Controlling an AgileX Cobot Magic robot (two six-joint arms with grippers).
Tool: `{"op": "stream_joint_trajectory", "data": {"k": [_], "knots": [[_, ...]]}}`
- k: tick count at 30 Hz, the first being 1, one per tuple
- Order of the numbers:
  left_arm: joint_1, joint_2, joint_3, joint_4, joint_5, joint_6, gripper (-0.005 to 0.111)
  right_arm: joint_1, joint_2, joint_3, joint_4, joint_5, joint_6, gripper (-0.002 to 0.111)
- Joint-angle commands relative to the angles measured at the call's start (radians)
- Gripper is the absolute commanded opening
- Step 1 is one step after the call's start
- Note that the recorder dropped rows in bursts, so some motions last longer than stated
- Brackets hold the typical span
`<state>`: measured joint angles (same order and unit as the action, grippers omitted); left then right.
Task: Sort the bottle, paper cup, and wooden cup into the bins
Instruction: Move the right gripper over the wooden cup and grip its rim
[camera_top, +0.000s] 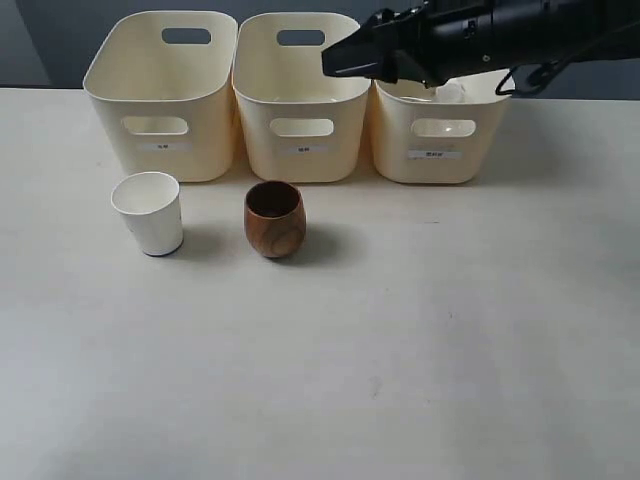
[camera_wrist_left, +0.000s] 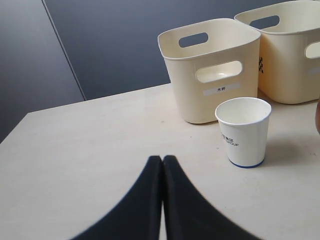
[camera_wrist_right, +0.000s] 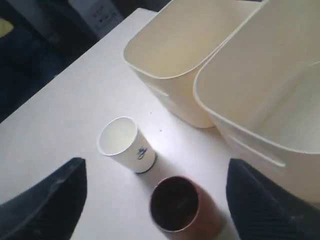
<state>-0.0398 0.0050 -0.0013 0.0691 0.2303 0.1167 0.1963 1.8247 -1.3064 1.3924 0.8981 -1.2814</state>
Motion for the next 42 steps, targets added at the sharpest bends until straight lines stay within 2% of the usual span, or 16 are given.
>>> {"op": "stream_joint_trajectory", "data": {"k": [1, 14, 16, 19, 22, 30, 42], "knots": [[-0.003, -0.005, 0.001, 0.0, -0.006, -0.002, 0.0, 0.024, -0.005, -0.005, -0.031, 0.067, 0.079, 0.073], [-0.003, -0.005, 0.001, 0.0, -0.006, -0.002, 0.0, 0.178, 0.017, -0.005, -0.119, -0.04, 0.164, 0.073], [-0.003, -0.005, 0.001, 0.0, -0.006, -0.002, 0.0, 0.198, 0.017, -0.005, -0.17, -0.101, 0.212, 0.073], [-0.003, -0.005, 0.001, 0.0, -0.006, -0.002, 0.0, 0.219, 0.017, -0.005, -0.339, -0.218, 0.432, 0.073], [-0.003, -0.005, 0.001, 0.0, -0.006, -0.002, 0.0, 0.234, 0.017, -0.005, -0.426, -0.232, 0.541, 0.073], [-0.003, -0.005, 0.001, 0.0, -0.006, -0.002, 0.0, 0.324, 0.019, -0.005, -0.453, -0.381, 0.568, 0.073], [-0.003, -0.005, 0.001, 0.0, -0.006, -0.002, 0.0, 0.327, 0.136, -0.005, -0.453, -0.438, 0.699, 0.073]]}}
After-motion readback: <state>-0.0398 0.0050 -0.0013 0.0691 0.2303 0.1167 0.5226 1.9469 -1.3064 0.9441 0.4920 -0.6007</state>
